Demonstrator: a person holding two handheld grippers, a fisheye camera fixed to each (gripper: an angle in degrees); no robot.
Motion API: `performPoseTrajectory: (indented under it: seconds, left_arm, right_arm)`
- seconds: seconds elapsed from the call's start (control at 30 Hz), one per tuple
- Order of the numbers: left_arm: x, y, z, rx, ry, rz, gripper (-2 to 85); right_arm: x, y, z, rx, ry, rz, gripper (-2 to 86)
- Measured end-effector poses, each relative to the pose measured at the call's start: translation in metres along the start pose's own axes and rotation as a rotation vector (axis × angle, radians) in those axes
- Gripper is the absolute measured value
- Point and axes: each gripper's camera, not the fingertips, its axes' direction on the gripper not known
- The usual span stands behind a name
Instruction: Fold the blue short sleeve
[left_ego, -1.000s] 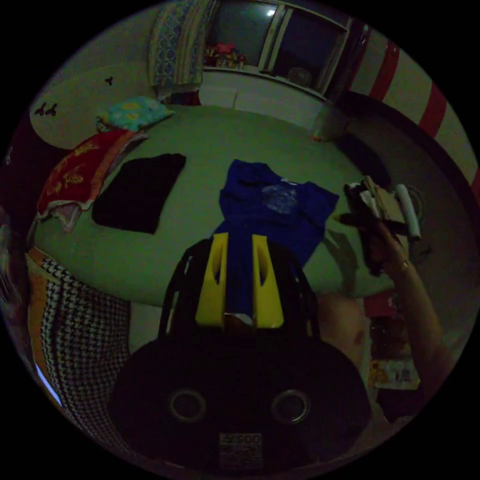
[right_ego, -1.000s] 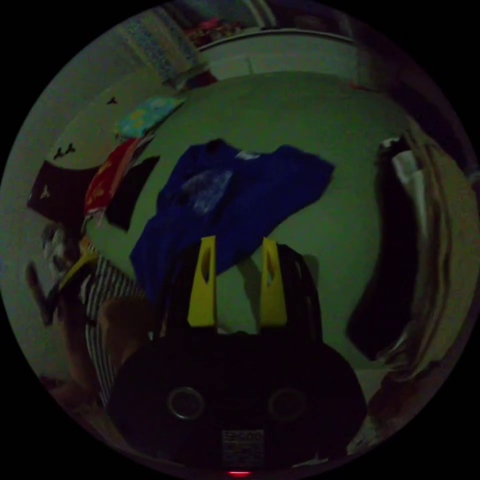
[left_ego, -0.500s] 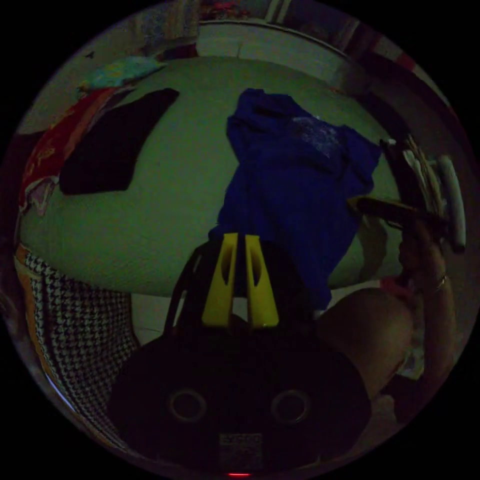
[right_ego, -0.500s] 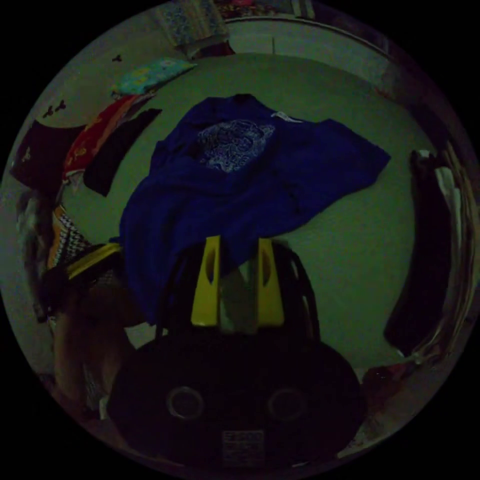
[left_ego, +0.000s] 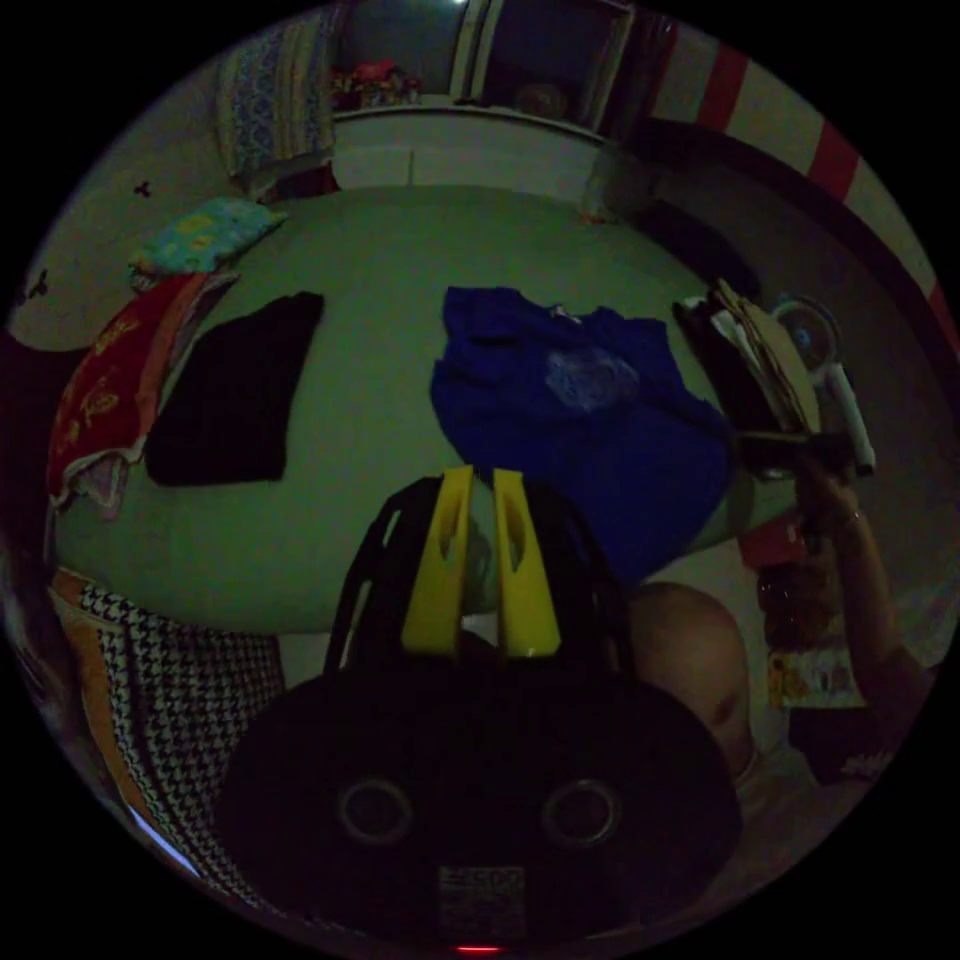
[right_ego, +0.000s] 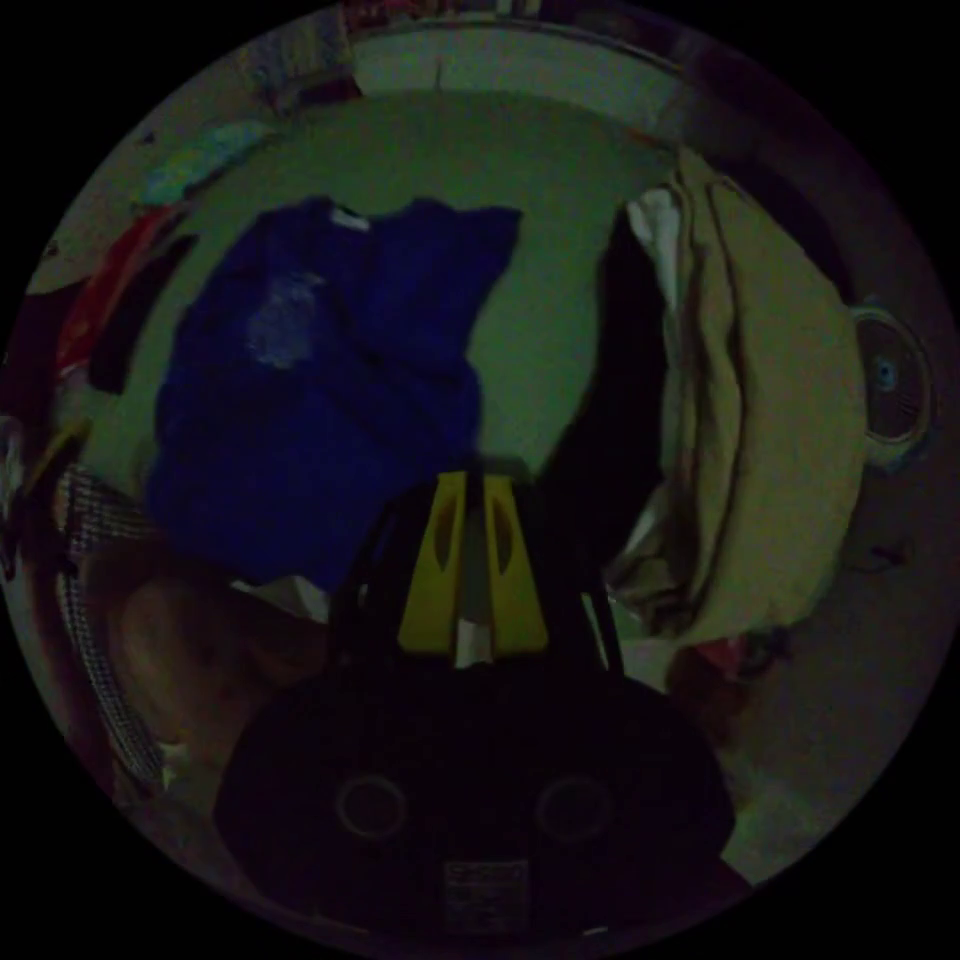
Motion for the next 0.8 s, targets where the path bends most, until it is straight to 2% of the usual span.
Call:
performPoseTrajectory:
  seconds: [0.13, 0.23, 0.3, 0.43, 0.5, 0.6, 0.67, 0.73, 0.8]
  left_arm:
    - [-0.007, -0.058, 0.036, -0.004, 0.029, 0.027, 13.6]
    - [-0.01, -0.109, 0.067, -0.005, 0.049, 0.044, 16.0]
    - [-0.012, -0.138, 0.089, -0.013, 0.071, 0.036, 17.0]
    - [-0.008, -0.188, 0.145, -0.086, 0.182, 0.002, 18.1]
    - [0.001, -0.199, 0.168, -0.151, 0.187, 0.029, 17.8]
    - [0.021, -0.2, 0.184, -0.146, 0.002, 0.049, 14.7]
    - [0.039, -0.198, 0.185, -0.127, -0.071, 0.142, 9.3]
    - [0.049, -0.198, 0.183, -0.129, -0.134, 0.207, 6.0]
    - [0.052, -0.204, 0.176, -0.123, -0.192, 0.259, 5.6]
  right_arm:
    - [-0.003, -0.012, -0.03, 0.134, -0.058, -0.044, 3.8]
    - [-0.008, -0.042, -0.044, 0.221, -0.101, -0.055, 7.8]
    - [-0.008, -0.08, -0.035, 0.195, -0.173, -0.041, 12.1]
    - [-0.002, -0.124, -0.001, 0.107, -0.214, 0.052, 15.0]
    - [-0.007, -0.129, 0.016, 0.072, -0.179, 0.085, 14.7]
    - [-0.03, -0.11, 0.003, 0.169, -0.067, 0.0, 12.6]
    - [-0.045, -0.096, -0.008, 0.21, -0.003, -0.105, 2.3]
    - [-0.051, -0.091, -0.021, 0.239, 0.091, -0.164, 0.8]
    - [-0.043, -0.102, -0.05, 0.3, 0.146, -0.13, 0.2]
